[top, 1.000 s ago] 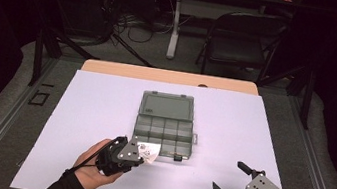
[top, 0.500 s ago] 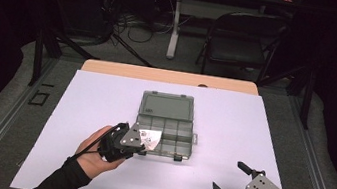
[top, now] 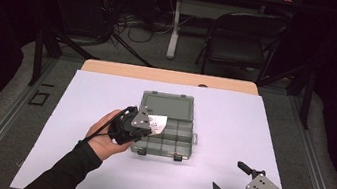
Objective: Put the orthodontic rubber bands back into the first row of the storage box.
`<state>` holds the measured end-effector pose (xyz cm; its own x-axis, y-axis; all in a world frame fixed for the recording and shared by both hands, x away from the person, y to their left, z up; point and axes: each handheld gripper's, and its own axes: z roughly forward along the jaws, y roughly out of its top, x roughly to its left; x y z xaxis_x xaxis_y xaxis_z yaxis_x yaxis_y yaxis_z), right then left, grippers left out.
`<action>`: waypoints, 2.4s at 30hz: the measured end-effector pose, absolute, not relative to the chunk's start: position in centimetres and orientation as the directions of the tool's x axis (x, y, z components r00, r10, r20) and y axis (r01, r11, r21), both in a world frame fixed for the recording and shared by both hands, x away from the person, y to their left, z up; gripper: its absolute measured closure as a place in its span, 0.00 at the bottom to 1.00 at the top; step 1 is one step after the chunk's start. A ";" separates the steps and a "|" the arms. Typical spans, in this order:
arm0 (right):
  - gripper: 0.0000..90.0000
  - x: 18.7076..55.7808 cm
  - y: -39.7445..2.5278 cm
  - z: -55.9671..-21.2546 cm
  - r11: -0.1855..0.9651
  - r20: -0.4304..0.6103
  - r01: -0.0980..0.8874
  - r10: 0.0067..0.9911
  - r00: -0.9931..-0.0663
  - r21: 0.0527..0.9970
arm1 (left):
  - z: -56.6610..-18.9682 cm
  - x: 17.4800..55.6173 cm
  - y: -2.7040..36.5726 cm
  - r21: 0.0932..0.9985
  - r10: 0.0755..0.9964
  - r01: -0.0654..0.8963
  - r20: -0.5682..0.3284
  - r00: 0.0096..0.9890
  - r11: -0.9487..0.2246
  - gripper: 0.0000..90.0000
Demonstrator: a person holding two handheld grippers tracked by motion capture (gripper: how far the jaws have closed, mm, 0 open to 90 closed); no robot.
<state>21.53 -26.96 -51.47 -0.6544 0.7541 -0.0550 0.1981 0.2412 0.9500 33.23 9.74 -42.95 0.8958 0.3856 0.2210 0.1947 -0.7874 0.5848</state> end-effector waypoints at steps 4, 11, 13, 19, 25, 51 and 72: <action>0.00 21.6 -27.0 -51.5 0.238 -0.055 0.195 0.755 -0.653 0.952 | -42.7 34.1 9.4 0.591 0.392 0.195 0.225 0.892 -0.783 0.99; 0.00 21.5 -26.9 -51.5 0.239 -0.055 0.196 0.756 -0.653 0.951 | -42.4 35.9 9.4 0.599 0.420 0.212 0.231 0.878 -0.772 0.99; 0.00 21.6 -26.9 -51.5 0.238 -0.054 0.196 0.754 -0.655 0.951 | -42.4 36.1 9.5 0.598 0.423 0.214 0.233 0.876 -0.772 0.99; 0.00 21.6 -26.9 -51.5 0.234 -0.055 0.190 0.755 -0.654 0.953 | -42.9 37.5 10.0 0.599 0.459 0.246 0.230 0.858 -0.762 0.99; 0.00 21.6 -26.9 -51.5 0.234 -0.055 0.190 0.754 -0.655 0.953 | -43.2 38.2 10.0 0.603 0.470 0.253 0.233 0.851 -0.757 0.99; 0.00 21.6 -26.8 -51.6 0.235 -0.055 0.188 0.752 -0.657 0.954 | -46.8 40.3 7.1 0.534 0.435 0.252 0.248 0.866 -0.807 0.99; 0.00 21.6 -26.9 -51.6 0.236 -0.055 0.189 0.750 -0.659 0.953 | -49.4 40.6 6.4 0.483 0.426 0.278 0.229 0.875 -0.830 0.98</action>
